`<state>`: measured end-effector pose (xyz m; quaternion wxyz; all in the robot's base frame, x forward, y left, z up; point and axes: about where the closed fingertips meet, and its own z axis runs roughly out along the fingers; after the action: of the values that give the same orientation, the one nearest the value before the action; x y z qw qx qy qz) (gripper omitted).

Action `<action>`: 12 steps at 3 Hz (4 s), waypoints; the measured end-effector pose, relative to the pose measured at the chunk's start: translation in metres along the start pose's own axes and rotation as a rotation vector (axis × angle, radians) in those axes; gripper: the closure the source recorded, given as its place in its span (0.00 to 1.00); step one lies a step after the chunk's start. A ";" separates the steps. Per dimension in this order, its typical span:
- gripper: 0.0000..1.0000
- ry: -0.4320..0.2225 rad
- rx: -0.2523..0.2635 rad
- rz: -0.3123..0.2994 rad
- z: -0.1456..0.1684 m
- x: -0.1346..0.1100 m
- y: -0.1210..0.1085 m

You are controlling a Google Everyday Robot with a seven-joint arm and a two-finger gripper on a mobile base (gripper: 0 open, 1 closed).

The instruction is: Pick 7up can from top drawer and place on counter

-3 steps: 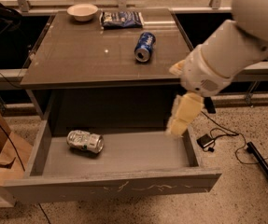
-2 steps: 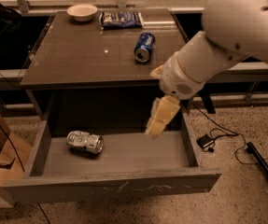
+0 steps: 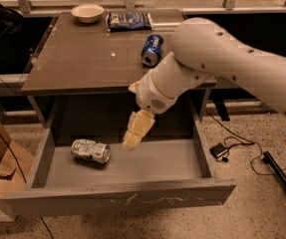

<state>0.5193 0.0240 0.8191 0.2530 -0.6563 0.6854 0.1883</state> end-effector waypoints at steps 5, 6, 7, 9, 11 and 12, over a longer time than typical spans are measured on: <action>0.00 -0.127 -0.151 0.092 0.188 -0.040 -0.001; 0.00 -0.134 -0.178 0.108 0.207 -0.039 0.000; 0.00 -0.114 -0.181 0.130 0.221 -0.028 -0.009; 0.25 -0.052 -0.214 0.184 0.245 0.002 -0.017; 0.80 -0.036 -0.195 0.198 0.223 0.003 -0.013; 1.00 -0.102 -0.143 0.116 0.155 -0.029 -0.020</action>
Offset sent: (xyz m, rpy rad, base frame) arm 0.0267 0.0933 -0.0911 0.1185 0.0607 -0.0260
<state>0.5550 0.1375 0.7141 0.2286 -0.6217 0.6932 0.2841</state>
